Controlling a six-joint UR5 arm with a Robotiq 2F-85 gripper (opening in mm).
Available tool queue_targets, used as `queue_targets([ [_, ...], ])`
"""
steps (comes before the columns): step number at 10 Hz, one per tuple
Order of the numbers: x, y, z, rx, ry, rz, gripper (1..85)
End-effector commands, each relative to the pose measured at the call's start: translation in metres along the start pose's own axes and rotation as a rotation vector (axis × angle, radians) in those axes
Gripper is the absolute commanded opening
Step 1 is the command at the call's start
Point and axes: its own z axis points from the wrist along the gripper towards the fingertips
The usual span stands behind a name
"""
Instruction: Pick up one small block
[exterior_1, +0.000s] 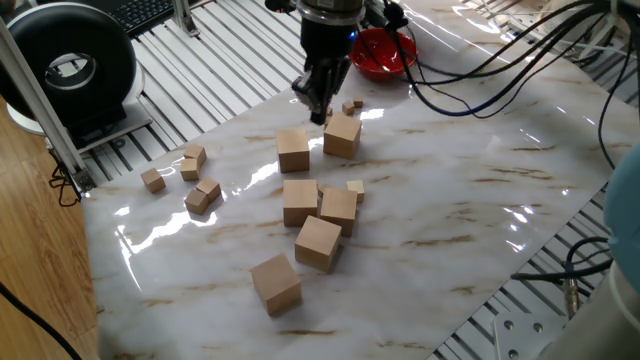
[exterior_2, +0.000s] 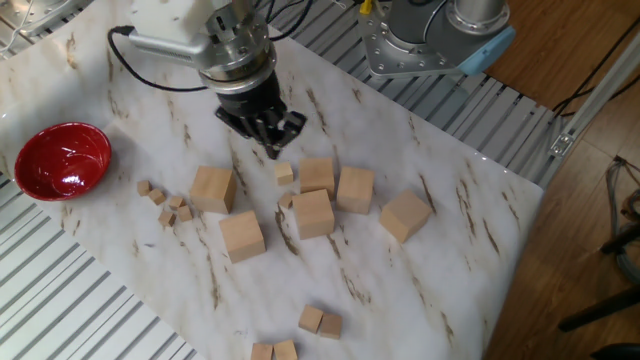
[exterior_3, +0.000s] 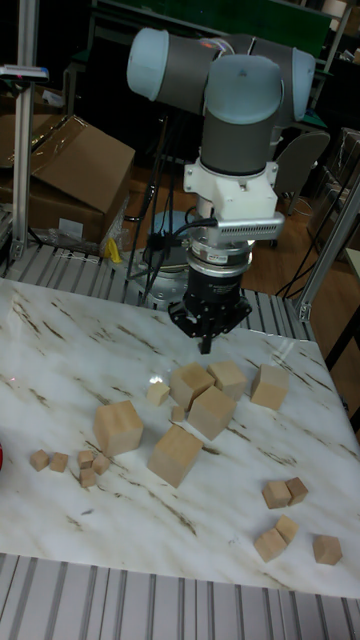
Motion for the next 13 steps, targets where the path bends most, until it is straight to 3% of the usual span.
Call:
queue_targets([
  [1, -0.023, -0.048, -0.007, 0.18, -0.096, 0.074, 1.0],
  [3, -0.023, -0.045, -0.007, 0.167, -0.101, 0.113, 1.0],
  [11, -0.025, -0.037, -0.006, 0.136, -0.106, 0.107, 1.0],
  [13, -0.025, -0.026, -0.005, 0.093, -0.105, 0.133, 1.0],
])
